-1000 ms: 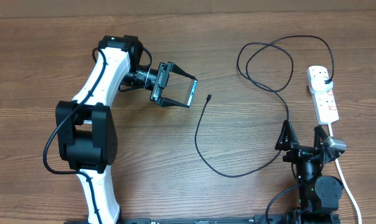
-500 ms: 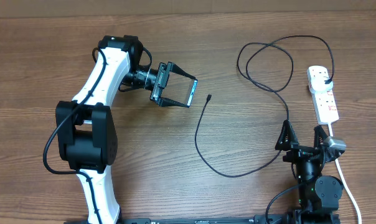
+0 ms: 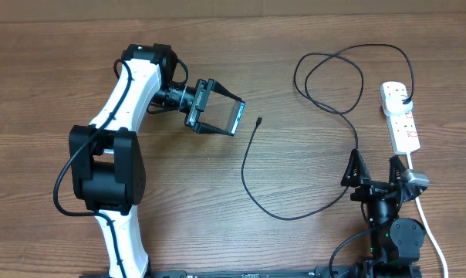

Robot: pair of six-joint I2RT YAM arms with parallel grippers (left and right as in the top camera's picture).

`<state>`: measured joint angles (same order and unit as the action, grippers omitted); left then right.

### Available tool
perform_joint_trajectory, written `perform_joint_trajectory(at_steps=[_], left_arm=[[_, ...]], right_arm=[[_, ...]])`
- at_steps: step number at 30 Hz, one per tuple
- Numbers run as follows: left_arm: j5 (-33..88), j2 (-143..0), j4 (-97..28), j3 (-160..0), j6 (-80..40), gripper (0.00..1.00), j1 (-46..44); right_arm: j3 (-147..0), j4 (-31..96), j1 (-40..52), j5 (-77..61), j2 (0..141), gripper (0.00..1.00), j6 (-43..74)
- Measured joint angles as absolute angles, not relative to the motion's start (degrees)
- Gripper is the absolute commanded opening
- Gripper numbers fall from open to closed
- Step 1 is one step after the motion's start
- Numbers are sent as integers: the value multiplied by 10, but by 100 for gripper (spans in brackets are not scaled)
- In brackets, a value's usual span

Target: Plug charger to phone and switch on socket

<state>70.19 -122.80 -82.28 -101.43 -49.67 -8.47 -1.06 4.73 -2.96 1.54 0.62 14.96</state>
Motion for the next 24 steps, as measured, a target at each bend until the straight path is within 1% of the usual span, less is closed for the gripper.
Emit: perform_joint_trajectory(at_steps=[9, 24], left_arm=[[673, -1228, -822, -1014, -506, 24, -85], [574, -1228, -805, -1014, -541, 24, -85]], right_arm=[[-11, 48, -29, 16, 6, 100, 150], [-11, 48, -30, 16, 6, 100, 150]])
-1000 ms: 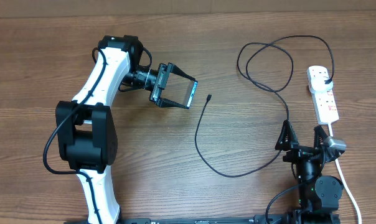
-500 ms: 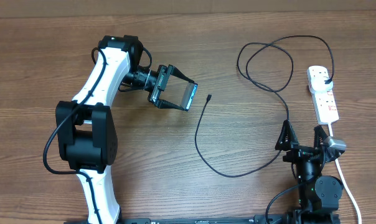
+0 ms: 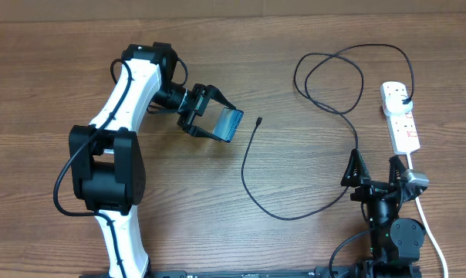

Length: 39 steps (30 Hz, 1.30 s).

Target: Plug charger to phone and switch on socket

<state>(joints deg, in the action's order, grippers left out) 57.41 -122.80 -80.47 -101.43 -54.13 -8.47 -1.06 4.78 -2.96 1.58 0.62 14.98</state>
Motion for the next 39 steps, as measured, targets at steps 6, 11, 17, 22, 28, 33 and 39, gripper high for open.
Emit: perform_joint_trajectory(at_steps=[6, 11, 17, 22, 28, 33, 39], left_arm=[[543, -1228, -799, -1014, -552, 24, -85], [518, -1228, -792, -1014, -559, 24, -85], [499, -1228, -786, -1014, -570, 24, -85], [479, -1228, -786, -1014, -571, 24, -85], [445, -1228, -786, -1014, -582, 24, -85], [405, -1228, -786, -1014, -587, 24, -85], [360, -1228, -777, -1014, -602, 24, -85]], right_arm=[[-11, 48, -30, 16, 6, 100, 150], [-11, 47, -30, 16, 6, 100, 149], [-11, 48, -30, 16, 6, 100, 150], [-11, 48, -29, 16, 6, 100, 150], [-11, 48, -29, 16, 6, 100, 150], [-11, 47, -30, 16, 6, 100, 149], [-11, 48, -30, 16, 6, 100, 150]])
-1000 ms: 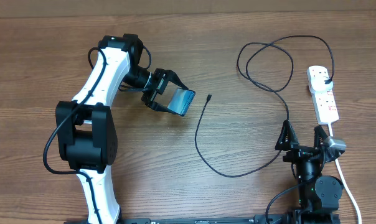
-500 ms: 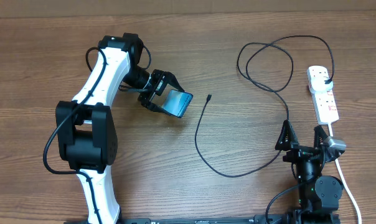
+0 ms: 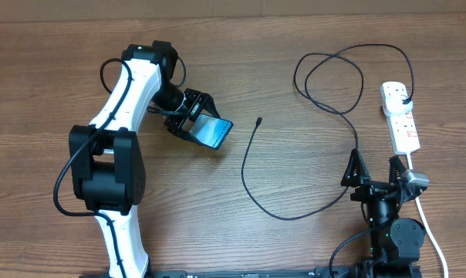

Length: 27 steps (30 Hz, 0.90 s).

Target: Plug charger to phone and switch on socket

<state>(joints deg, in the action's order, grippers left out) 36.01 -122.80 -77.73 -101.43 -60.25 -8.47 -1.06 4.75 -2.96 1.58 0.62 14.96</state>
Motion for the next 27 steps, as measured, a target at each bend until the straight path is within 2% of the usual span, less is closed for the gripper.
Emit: perform_joint_trajectory(at_steps=[20, 27], left_arm=[[284, -1228, -737, -1014, -646, 22, -85], [236, -1228, -731, -1014, -661, 22, -85]], right_arm=[[-11, 47, -30, 14, 6, 100, 150], [-11, 47, -30, -33, 6, 100, 178]])
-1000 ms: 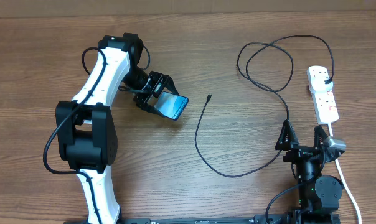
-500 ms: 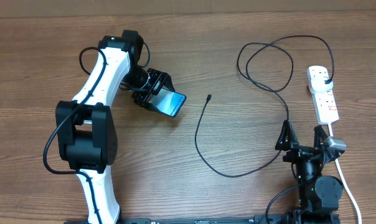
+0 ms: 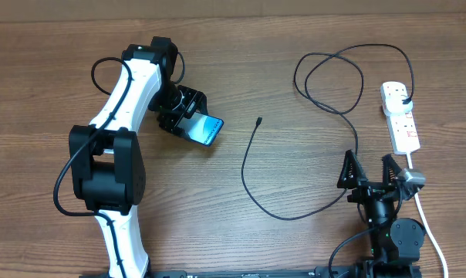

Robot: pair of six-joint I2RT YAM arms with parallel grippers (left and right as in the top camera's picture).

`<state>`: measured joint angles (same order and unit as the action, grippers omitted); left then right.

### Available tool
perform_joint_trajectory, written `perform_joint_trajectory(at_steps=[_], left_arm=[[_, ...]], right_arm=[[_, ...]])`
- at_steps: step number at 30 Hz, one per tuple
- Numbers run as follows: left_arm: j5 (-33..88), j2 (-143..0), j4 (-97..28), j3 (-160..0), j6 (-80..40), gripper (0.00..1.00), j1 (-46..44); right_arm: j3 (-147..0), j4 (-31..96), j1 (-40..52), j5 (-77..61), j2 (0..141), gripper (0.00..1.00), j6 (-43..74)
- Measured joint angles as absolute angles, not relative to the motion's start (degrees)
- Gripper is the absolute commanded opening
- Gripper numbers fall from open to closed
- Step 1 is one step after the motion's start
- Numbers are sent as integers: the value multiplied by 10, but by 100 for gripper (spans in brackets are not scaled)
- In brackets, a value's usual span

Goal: Plug charger to phone and switch on socket
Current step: 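Move the right gripper toward the phone held by the left gripper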

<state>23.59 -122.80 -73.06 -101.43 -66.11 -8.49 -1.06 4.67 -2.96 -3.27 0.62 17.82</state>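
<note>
In the overhead view my left gripper (image 3: 193,122) is shut on the phone (image 3: 204,130), a dark slab with a blue-lit screen, held tilted at the table's left centre. To its right the black charger cable (image 3: 252,181) lies on the wood, with its free plug tip (image 3: 259,120) a short gap from the phone. The cable loops up and right to the white socket strip (image 3: 400,116), where its plug sits at the top end. My right gripper (image 3: 366,171) stands open near the front edge, below the strip, holding nothing.
The white lead (image 3: 427,224) of the socket strip runs down past my right arm's base (image 3: 387,232). My left arm (image 3: 125,108) reaches up the left side. A cable loop (image 3: 329,77) lies at the back centre right.
My left gripper has turned and drawn the phone slightly left and back, with the screen showing more from above. My right gripper has shifted a little at its place.
At first my left gripper held the phone on edge, level with the cable tip. At each later moment the phone sat further turned and closer to the arm. Now it shows its blue screen tilted. The cable and socket strip have stayed put.
</note>
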Motion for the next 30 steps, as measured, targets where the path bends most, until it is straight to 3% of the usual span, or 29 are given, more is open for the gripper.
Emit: perform_joint_trajectory(at_steps=[17, 23, 30], left_arm=[[149, -1228, -703, -1014, -680, 20, -86], [141, -1228, -682, -1014, -696, 21, -90], [138, -1228, -673, -1015, -706, 22, -96]], right_arm=[[-13, 30, -29, -187, 63, 100, 251], [-93, 32, -29, -228, 183, 100, 255], [-291, 61, -30, -324, 432, 100, 255]])
